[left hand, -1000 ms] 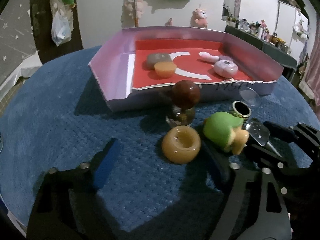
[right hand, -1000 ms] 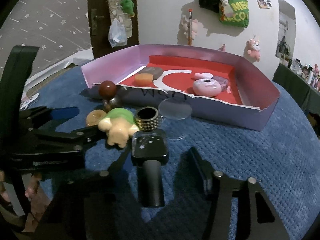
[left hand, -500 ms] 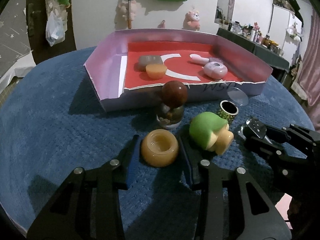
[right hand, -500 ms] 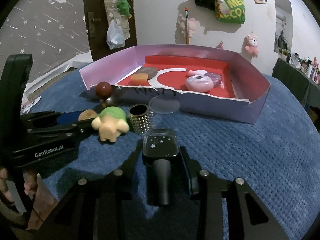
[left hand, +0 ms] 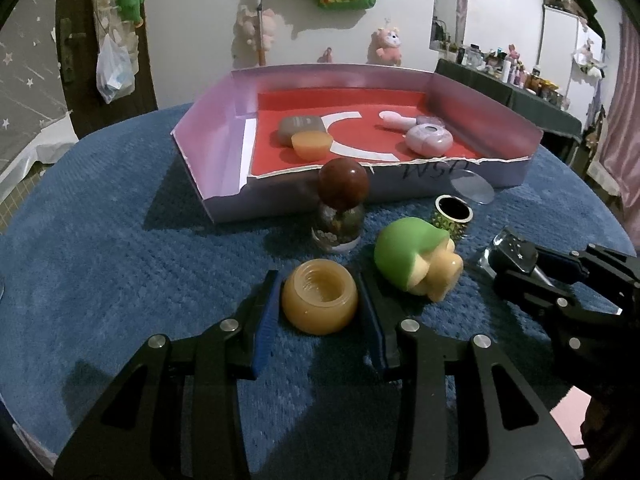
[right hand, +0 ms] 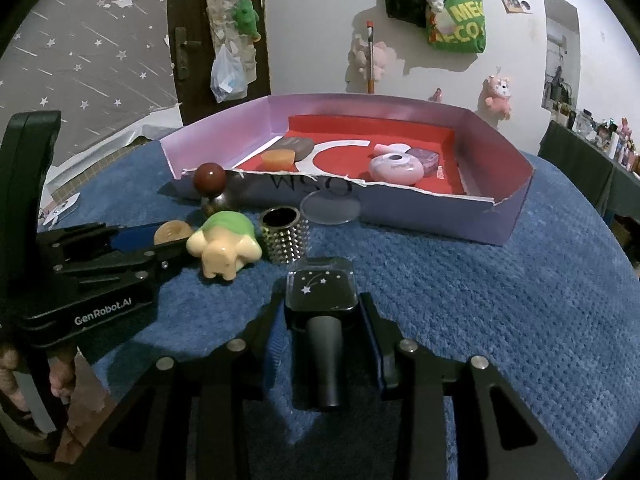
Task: Organize rigid objects
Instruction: 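Close the left gripper on the amber ring while the right gripper grasps the black item, then lift both held items and carry them over the red box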
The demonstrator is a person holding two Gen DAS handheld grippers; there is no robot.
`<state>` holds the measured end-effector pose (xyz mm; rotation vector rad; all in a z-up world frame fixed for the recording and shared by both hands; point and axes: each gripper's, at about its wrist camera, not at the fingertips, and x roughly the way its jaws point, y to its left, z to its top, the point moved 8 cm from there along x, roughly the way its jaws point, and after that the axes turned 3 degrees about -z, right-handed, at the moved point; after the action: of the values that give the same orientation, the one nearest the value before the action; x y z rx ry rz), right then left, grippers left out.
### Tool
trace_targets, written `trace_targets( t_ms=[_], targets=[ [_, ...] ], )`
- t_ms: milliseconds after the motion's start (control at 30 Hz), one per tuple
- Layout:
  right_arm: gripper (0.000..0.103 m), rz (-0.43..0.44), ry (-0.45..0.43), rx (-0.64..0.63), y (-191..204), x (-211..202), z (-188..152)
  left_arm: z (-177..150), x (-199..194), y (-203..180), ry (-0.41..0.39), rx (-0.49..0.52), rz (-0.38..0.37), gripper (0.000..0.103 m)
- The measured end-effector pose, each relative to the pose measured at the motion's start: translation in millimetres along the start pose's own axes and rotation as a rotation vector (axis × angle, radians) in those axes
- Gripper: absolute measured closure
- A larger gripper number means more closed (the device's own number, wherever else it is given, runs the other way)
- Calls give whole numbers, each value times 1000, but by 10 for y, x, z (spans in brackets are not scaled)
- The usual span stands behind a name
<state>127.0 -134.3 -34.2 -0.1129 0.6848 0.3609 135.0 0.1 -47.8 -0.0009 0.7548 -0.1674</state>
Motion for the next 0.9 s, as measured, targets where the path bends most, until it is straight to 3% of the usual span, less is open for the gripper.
trace_targets(
  t_ms=[433,900],
  targets=[
    [66,47,-7,27,20,-144,33,-7,-108,-45,3,-18,-35,67],
    [65,99,-10,43,1,-217,83,66,-228,-60,-11,-25,-24,67]
  ],
)
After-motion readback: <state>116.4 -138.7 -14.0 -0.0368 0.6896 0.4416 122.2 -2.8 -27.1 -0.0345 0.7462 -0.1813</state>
